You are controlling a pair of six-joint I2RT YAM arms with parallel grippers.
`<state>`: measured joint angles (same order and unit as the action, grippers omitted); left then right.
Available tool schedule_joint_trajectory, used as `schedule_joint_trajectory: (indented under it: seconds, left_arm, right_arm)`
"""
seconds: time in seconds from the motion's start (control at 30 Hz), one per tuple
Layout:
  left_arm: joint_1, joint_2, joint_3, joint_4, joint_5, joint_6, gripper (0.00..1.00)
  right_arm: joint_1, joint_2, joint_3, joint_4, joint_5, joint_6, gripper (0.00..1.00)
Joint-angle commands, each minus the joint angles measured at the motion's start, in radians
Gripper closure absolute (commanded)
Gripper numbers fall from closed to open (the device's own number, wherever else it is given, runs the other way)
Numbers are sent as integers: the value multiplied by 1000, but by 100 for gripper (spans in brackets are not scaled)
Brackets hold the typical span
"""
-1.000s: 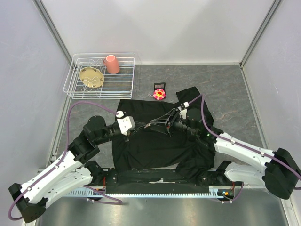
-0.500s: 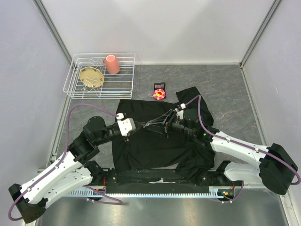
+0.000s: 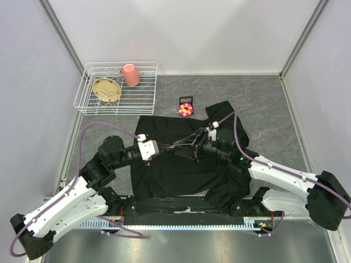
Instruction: Remove the brooch from the garment
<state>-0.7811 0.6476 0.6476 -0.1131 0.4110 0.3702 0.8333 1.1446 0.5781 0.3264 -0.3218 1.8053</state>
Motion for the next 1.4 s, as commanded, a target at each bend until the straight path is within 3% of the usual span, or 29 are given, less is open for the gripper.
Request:
schedule_joint_trajectory:
  seconds: [0.0, 0.17, 0.53, 1.03, 1.37]
  left_arm:
    - [-1, -8, -3, 12, -18, 55, 98]
    - [-1, 3, -2, 1, -38, 67, 98]
    - [-1, 0, -2, -10, -75, 87, 98]
    - [-1, 15, 3, -28, -66, 101, 98]
    - [-1, 34, 11, -48, -58, 102, 98]
  right_arm:
    - [-5, -77, 104, -173, 84, -160, 45]
    - [-5, -89, 164, -291, 109, -213, 43]
    - [-5, -51, 209, -311, 72, -207, 59]
    - [-3, 0, 233, -273, 46, -202, 55]
    - [9, 29, 255, -270, 41, -193, 62]
